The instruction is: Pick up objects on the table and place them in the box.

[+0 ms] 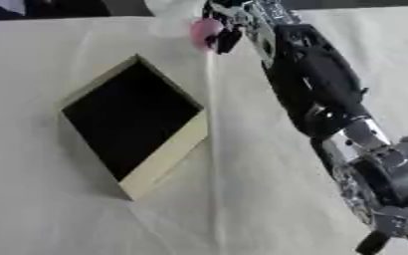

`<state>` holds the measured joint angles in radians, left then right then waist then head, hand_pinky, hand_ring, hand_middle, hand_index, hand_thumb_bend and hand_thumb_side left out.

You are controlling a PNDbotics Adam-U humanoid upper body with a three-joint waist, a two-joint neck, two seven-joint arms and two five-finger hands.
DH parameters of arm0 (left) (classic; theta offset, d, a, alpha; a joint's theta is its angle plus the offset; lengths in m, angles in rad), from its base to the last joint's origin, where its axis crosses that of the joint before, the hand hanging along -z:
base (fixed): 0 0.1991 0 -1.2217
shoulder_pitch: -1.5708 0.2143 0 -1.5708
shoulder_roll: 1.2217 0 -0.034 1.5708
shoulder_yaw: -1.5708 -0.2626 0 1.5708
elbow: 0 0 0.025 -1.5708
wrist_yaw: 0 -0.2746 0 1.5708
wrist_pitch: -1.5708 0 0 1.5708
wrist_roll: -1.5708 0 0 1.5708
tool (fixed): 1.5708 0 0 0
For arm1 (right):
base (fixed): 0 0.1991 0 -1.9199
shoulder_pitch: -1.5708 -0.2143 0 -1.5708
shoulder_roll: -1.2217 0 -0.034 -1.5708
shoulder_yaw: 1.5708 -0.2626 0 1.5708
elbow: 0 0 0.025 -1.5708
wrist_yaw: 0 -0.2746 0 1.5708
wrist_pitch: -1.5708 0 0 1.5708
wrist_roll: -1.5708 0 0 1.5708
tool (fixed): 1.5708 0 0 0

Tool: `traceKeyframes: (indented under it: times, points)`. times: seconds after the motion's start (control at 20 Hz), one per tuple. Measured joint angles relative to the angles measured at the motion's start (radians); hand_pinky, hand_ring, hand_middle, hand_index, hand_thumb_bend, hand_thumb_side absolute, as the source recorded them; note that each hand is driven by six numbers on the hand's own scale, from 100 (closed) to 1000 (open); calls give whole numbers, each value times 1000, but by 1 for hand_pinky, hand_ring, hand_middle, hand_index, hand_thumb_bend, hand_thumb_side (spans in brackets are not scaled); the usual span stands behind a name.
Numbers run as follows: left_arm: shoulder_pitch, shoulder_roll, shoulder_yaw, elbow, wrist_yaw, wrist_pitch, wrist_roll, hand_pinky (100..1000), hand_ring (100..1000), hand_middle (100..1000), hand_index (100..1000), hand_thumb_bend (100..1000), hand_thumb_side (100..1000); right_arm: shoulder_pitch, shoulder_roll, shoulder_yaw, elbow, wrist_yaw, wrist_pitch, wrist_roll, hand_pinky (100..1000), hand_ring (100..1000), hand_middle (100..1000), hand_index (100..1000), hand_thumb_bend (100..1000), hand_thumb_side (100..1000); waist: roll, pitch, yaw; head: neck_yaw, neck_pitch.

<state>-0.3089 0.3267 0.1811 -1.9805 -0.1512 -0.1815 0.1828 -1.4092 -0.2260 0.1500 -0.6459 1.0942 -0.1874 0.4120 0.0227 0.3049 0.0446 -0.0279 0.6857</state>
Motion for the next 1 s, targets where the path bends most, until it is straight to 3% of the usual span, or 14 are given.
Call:
traceKeyframes:
  times: [0.25,0.5,0.75,1.0]
  points:
    - [0,1,0,0,-6,1,-1,707,753,773,781,100,696,-2,-54,100,-168,-142,-38,75,774,677,510,716,100,100,-6,-5,-2,4,8]
    - [-3,1,-2,0,-8,0,-1,707,754,774,781,100,696,26,-99,213,-370,-289,-24,166,777,689,519,717,100,100,-11,-8,0,5,9]
    - [-8,2,-5,0,-8,-2,-4,707,754,774,781,100,695,80,-141,332,-617,-412,53,253,775,696,524,720,100,100,-18,-8,7,5,9]
    - [-8,4,-5,0,-8,-3,-5,707,753,774,781,100,696,114,-168,396,-748,-469,117,313,770,698,523,717,100,100,-20,-8,11,4,9]
